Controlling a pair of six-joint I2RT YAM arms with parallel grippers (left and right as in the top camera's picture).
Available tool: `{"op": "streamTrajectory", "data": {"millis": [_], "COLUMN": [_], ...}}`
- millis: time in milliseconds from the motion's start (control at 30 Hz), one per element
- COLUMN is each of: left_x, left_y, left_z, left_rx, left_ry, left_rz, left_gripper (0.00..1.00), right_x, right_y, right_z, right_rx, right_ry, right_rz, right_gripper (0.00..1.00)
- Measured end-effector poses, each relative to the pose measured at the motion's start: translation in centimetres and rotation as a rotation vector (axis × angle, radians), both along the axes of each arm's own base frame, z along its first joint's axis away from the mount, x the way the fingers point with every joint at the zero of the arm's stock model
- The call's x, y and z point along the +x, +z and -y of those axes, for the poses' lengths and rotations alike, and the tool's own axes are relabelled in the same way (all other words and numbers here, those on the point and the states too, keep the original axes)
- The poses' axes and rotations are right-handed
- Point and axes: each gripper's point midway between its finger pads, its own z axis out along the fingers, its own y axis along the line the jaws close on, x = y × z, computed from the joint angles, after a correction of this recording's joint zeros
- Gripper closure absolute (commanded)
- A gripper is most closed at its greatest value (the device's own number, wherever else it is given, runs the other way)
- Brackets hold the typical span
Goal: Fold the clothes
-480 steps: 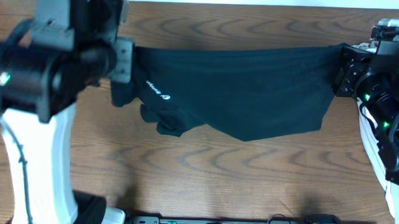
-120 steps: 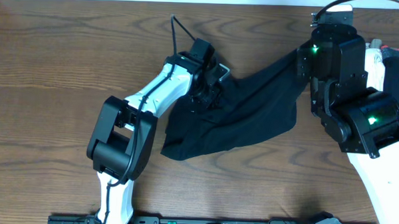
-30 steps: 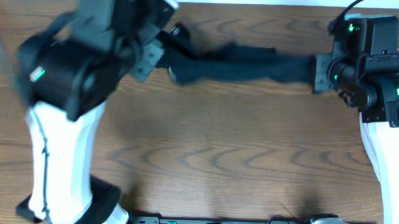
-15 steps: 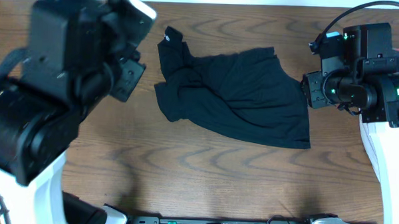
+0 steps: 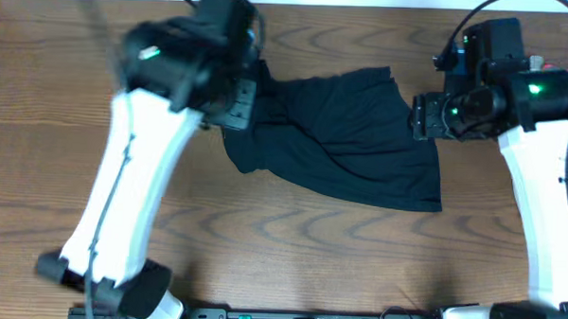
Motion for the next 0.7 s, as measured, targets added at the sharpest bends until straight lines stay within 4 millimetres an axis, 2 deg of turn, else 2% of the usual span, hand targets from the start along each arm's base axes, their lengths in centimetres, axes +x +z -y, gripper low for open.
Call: {"op": "streamTrajectory", "data": {"millis": [167, 333, 400, 533, 700], "left_x": [1.6, 3.0, 3.1, 2.5, 1.8], "left_y": [-7.1, -14.1, -16.1, -18.7, -20.6], "left_z": [-0.3, -0.7, -0.9, -1.0, -1.2], "left_rx": [-0.05, -0.25, -0.328, -0.434, -0.489], "left_ry": [0.156, 0.266, 0.296, 0.348, 0.39], "left_rz": [-0.093, -0.162, -0.184, -0.232, -0.259], "left_gripper": [0.51, 0.44, 0.42, 0.41, 0.36], "right_x": [0.1, 0.0, 0.1, 0.1, 0.1], "right_y": [-1.1, -1.2, -1.2, -1.3, -1.3], "right_z": [-0.3, -0.3, -0.3, -0.3, -0.3], "right_rx": [0.011, 0.015, 0.016, 0.016, 0.016], "right_ry": [-0.009, -0.01, -0.009, -0.009, -0.009], "right_rz": [-0.045, -0.055, -0.054, -0.055, -0.054], "right_gripper": [0.3, 0.3, 0.29, 0.29, 0.29]}}
